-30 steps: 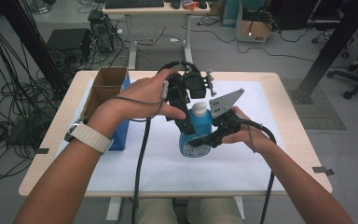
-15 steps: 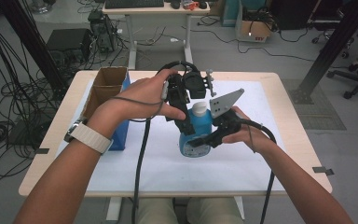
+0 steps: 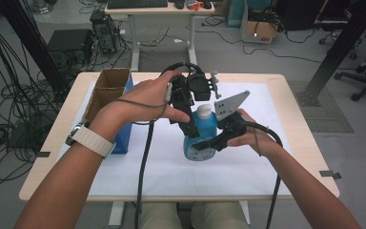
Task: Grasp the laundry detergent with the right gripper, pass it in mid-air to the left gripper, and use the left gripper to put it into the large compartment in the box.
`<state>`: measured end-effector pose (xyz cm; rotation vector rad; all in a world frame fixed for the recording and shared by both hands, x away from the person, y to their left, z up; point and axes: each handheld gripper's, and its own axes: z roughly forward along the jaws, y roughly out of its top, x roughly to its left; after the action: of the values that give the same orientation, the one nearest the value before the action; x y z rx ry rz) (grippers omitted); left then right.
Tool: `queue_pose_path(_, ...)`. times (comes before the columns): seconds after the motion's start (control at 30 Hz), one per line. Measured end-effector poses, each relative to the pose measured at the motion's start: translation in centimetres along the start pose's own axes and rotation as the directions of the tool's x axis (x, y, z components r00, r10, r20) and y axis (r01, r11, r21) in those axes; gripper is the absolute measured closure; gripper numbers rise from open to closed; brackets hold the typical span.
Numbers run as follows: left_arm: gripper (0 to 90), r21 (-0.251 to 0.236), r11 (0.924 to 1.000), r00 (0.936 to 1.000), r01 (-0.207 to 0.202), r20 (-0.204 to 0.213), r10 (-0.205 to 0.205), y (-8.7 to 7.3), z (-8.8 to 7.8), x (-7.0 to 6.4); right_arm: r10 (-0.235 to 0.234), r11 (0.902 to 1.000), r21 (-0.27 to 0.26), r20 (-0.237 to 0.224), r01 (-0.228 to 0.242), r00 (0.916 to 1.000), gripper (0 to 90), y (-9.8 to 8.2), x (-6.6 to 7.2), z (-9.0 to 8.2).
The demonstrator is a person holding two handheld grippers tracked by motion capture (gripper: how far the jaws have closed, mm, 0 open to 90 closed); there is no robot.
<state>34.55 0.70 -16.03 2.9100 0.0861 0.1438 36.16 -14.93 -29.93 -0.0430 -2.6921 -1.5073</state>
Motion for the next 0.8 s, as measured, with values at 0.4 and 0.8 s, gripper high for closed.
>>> queue_pose_path(0.4,7.3,-0.003,1.0000,1.0000,0.000,-0.002,0.000,-0.05,-0.01,0.01,-0.002,1.0000,0.004,-0.004,0.002,1.0000,43.2,-0.01,-0.02,0.05)
queue_pose_path(0.8,7.2,-0.003,1.0000,1.0000,0.001,-0.003,-0.001,-0.01,-0.03,-0.10,-0.001,1.0000,0.004,-0.004,0.001,1.0000,43.1,0.02,0.01,0.05)
